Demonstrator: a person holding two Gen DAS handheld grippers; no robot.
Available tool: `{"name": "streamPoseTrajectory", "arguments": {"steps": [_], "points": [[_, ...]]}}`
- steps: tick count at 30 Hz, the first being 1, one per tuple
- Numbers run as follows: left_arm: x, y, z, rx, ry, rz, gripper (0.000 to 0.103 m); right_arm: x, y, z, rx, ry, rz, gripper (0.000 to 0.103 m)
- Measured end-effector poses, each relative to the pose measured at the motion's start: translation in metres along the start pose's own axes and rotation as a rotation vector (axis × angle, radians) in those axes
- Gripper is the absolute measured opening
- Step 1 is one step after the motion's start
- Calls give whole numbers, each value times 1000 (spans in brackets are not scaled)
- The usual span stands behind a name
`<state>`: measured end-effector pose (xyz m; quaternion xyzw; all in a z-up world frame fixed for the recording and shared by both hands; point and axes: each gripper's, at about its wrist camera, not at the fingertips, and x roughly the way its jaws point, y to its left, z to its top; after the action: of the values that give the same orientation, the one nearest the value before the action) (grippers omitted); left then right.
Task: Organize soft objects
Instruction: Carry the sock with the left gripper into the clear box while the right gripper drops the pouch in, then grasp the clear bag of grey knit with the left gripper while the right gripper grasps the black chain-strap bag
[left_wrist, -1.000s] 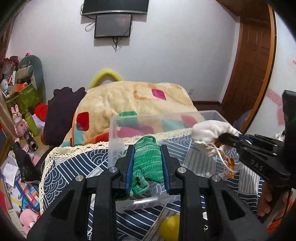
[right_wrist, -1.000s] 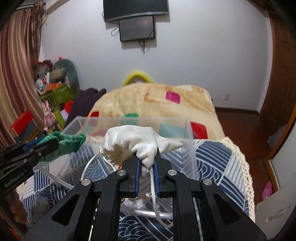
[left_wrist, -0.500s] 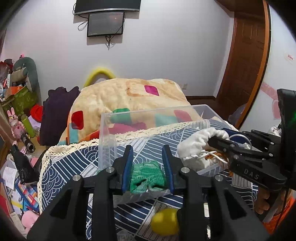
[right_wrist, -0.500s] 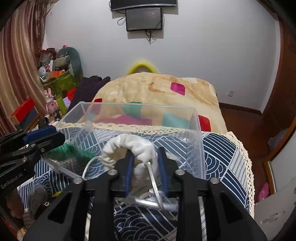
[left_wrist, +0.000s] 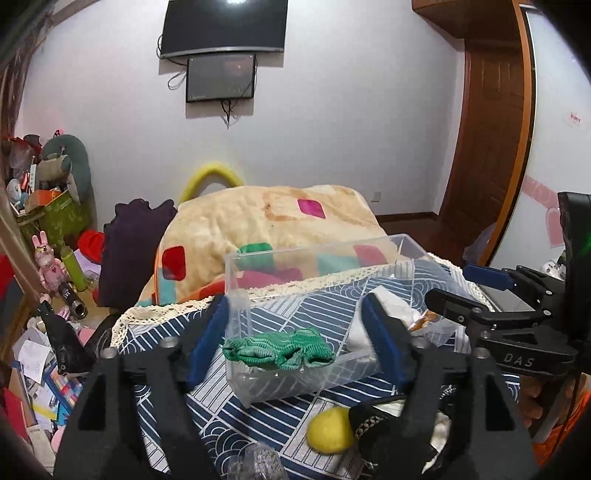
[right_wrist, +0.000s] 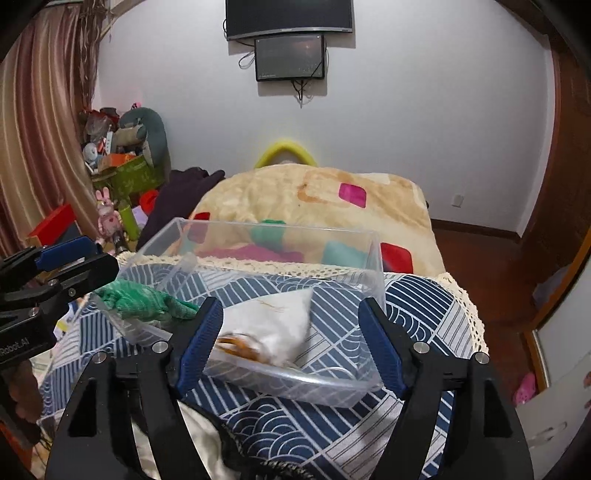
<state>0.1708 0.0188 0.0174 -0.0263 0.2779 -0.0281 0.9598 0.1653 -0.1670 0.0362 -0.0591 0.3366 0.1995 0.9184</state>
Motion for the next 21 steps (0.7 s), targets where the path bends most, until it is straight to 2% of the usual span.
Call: {"name": "streamPoseTrajectory", "arguments": {"steps": [4,8,11,16,21], "points": [[-18,1,-1,-1,-31,3,84,-16,4,-2,-6,-38,7,74],[-38,-1,-7,13,-72,27,95,-32,9,-5,-17,-79,18,83],[-53,-1,-12,17,-95,43,100,-44,12,-10,-19,-105,28,84],[-67,0,-28,30,-98,62,101,-54,15,-21,-13,-114,57,86],[-69,6,-48,5,-62,68,102,-58,18,-35,-4,-108,81,87]]}}
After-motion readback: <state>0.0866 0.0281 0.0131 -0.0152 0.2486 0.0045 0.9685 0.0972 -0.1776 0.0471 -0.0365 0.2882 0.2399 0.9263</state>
